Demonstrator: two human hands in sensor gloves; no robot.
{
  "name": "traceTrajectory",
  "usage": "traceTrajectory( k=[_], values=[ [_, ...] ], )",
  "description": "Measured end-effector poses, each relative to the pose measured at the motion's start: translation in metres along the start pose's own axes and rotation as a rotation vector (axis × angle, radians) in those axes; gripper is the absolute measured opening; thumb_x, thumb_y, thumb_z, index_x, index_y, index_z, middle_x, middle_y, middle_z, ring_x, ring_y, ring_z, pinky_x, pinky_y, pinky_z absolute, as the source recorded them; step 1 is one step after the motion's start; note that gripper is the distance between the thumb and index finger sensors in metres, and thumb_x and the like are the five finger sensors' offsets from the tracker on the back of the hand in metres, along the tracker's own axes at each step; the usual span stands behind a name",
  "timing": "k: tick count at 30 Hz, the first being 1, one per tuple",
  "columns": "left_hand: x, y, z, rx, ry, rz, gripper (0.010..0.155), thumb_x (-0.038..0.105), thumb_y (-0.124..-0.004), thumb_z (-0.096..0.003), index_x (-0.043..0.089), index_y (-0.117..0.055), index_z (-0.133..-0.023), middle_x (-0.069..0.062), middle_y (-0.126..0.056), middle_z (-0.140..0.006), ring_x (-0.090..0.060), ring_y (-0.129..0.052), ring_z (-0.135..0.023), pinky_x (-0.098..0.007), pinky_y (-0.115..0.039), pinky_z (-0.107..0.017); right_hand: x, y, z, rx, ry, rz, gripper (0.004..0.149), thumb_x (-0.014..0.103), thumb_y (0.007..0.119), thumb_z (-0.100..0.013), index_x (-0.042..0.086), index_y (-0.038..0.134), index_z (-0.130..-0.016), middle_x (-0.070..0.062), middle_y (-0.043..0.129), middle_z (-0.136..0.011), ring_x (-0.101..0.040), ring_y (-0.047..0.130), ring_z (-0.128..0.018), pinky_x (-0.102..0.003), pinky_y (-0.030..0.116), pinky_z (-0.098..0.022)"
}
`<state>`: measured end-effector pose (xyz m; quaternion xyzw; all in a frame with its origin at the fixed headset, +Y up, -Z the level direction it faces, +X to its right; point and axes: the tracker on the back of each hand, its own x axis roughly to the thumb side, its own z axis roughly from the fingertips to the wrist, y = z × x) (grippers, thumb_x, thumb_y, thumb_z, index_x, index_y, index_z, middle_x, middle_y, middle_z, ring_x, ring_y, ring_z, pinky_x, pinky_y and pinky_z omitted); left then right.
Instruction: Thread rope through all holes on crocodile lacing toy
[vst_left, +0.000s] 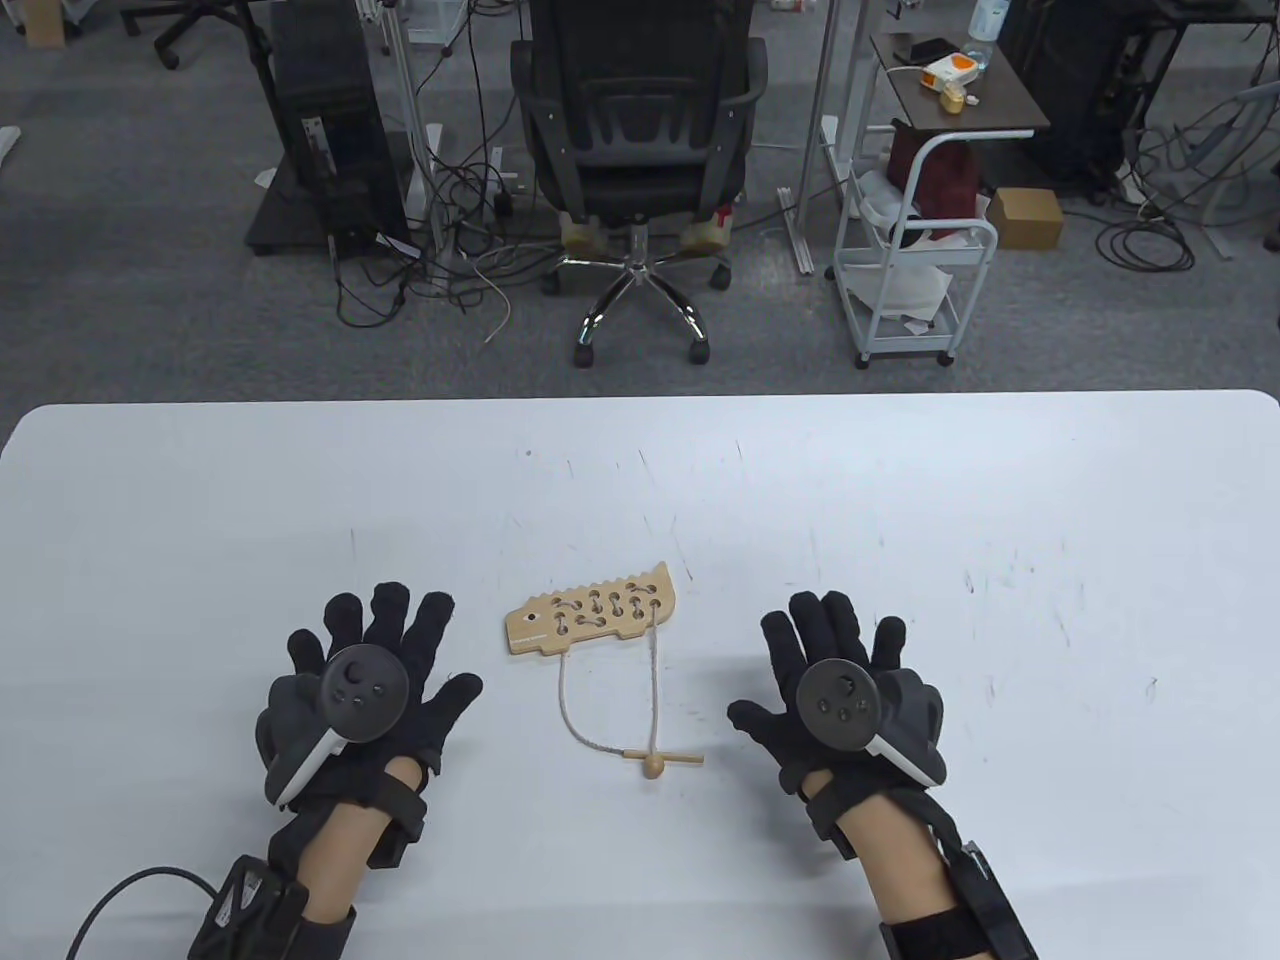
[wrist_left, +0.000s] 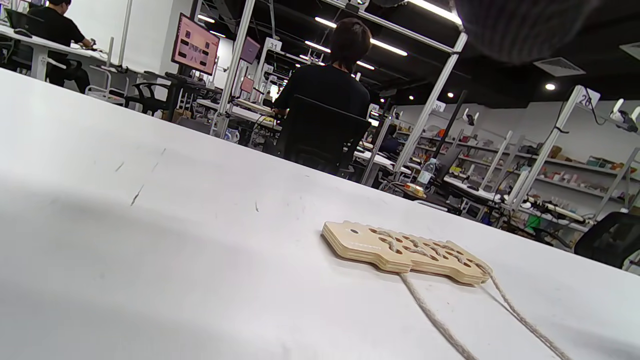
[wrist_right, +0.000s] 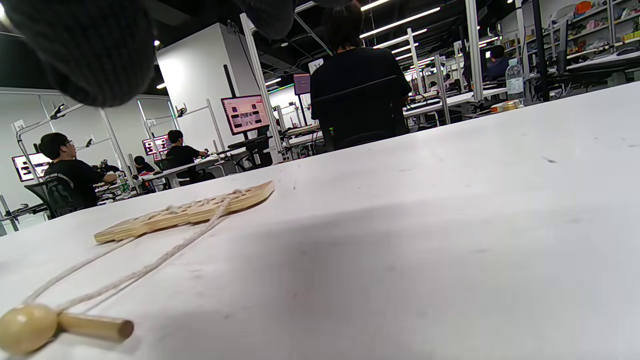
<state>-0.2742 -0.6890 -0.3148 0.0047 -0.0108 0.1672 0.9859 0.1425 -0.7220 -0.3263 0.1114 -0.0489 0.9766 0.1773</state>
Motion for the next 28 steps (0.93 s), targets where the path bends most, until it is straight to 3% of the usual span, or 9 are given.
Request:
traceTrajectory(
  k=[9, 22, 28],
  values=[
    [-0.017, -0.011, 0.001, 0.000, 0.029, 0.031, 0.080, 0.067, -0.072, -0.0419, 0.052, -0.034, -0.111, 0.006, -0.024, -0.122, -0.040, -0.013, -0.114, -0.066, -0.006, -0.074, 0.001, 0.001, -0.001, 0.007, -0.001, 0.009, 0.088, 0.059, 0.083, -0.043, 0.019, 0.040, -0.109, -0.013, 0.023, -0.117, -0.042, 0.009, -0.104, -0.066, -0.004, -0.058],
    [-0.021, -0.008, 0.009, 0.030, 0.030, 0.059, 0.080, 0.066, -0.072, -0.0420, 0.052, -0.034, -0.111, 0.005, -0.026, -0.123, -0.040, -0.014, -0.114, -0.066, -0.007, -0.074, 0.002, 0.006, -0.002, 0.029, -0.005, 0.038, 0.088, 0.059, 0.082, -0.043, 0.018, 0.040, -0.109, -0.014, 0.023, -0.117, -0.043, 0.010, -0.104, -0.066, -0.003, -0.058],
    [-0.019, -0.017, 0.005, -0.020, 0.024, 0.044, 0.080, 0.066, -0.072, -0.0422, 0.052, -0.033, -0.111, 0.005, -0.025, -0.123, -0.040, -0.014, -0.114, -0.066, -0.007, -0.074, 0.002, 0.009, -0.003, 0.054, -0.002, 0.036, 0.088, 0.059, 0.082, -0.044, 0.018, 0.040, -0.109, -0.014, 0.023, -0.117, -0.042, 0.009, -0.104, -0.066, -0.003, -0.058]
  ],
)
